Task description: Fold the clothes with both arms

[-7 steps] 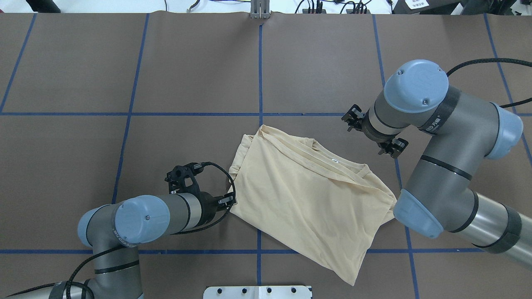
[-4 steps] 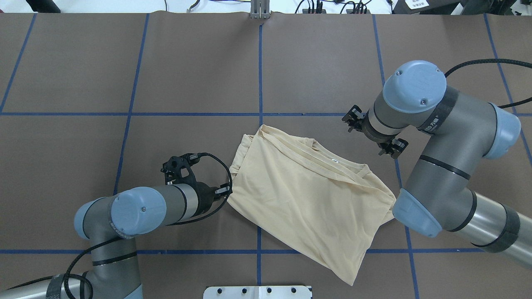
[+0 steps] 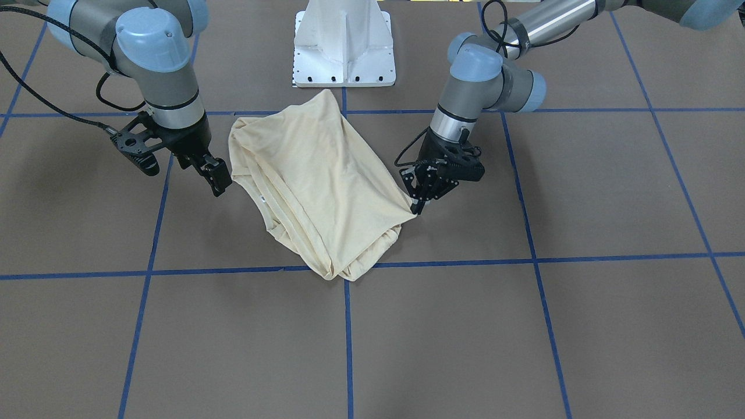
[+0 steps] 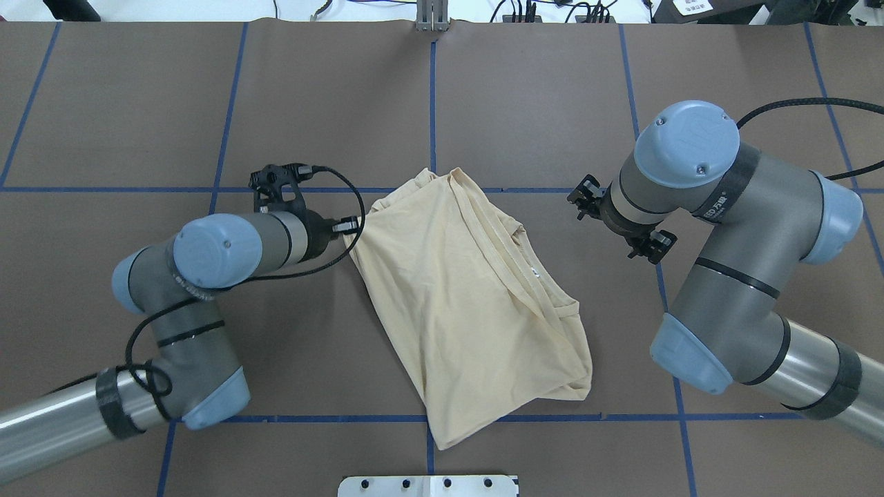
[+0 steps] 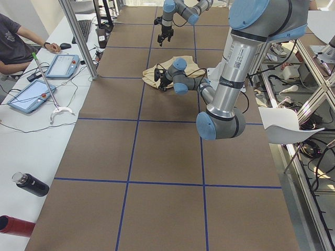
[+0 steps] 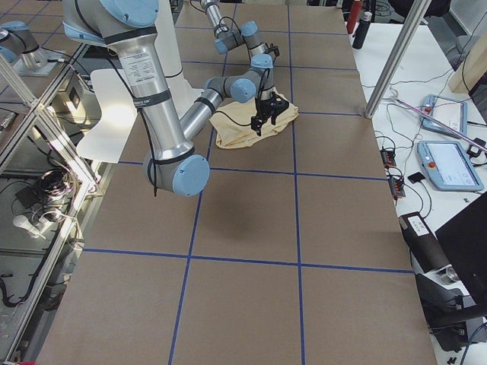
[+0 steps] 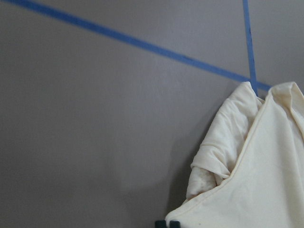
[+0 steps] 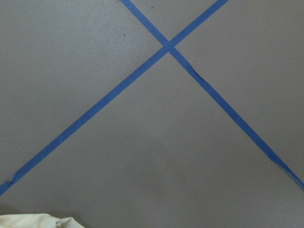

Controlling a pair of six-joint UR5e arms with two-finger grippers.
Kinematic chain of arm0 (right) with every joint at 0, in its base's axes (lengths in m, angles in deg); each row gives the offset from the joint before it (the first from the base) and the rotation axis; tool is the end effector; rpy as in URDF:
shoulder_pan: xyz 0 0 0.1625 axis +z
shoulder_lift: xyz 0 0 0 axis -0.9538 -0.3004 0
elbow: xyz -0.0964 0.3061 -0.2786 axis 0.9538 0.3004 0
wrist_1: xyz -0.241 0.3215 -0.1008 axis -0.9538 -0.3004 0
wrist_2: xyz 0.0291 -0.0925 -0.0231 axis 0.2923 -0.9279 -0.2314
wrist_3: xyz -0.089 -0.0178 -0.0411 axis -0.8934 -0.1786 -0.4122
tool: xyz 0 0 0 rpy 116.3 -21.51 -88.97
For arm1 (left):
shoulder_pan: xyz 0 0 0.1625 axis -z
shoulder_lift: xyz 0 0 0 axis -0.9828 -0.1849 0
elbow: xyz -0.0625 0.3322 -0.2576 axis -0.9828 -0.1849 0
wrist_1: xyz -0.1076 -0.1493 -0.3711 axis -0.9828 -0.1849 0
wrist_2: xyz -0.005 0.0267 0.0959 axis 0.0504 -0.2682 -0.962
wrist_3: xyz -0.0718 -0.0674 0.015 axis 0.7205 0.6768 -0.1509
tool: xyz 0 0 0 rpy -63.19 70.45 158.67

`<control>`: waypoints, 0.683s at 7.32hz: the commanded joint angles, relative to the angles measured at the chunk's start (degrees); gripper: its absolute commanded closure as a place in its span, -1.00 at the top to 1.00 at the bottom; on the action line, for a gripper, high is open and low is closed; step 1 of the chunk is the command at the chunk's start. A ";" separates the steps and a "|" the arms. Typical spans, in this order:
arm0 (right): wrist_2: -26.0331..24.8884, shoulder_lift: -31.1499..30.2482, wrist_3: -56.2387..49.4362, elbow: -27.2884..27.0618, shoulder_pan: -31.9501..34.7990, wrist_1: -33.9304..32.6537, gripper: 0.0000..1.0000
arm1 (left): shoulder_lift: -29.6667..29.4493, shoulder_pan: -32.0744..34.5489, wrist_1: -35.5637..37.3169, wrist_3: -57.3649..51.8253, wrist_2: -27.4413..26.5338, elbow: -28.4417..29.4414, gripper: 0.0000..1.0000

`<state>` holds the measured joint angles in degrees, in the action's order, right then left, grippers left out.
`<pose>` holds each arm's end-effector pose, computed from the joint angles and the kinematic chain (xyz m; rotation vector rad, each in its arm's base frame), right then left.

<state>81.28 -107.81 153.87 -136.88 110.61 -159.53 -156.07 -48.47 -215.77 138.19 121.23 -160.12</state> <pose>-0.3965 -0.4445 0.2994 -0.1322 -0.6893 0.7545 0.5168 -0.4690 0.3042 0.4479 1.0706 -0.3319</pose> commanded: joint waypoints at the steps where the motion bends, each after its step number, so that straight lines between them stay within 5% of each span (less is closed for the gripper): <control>1: -0.09 0.05 0.77 0.50 -1.08 4.86 1.00 | -10.13 6.19 -8.44 -2.60 0.58 16.66 -0.95; 2: -0.09 0.40 1.39 2.50 -2.57 8.64 1.00 | -12.26 7.34 -10.14 -2.87 2.41 19.62 -0.16; 3: -0.18 0.58 3.92 4.00 -4.41 12.59 1.00 | -12.37 7.79 -9.90 -3.22 3.56 19.13 0.02; 5: -3.23 0.84 9.10 4.46 -9.84 16.92 1.00 | -5.91 8.40 -8.76 -3.31 9.26 9.25 0.03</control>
<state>80.03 -107.16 159.55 -132.82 104.42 -145.34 -165.69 -40.48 -224.97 135.01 127.47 -145.38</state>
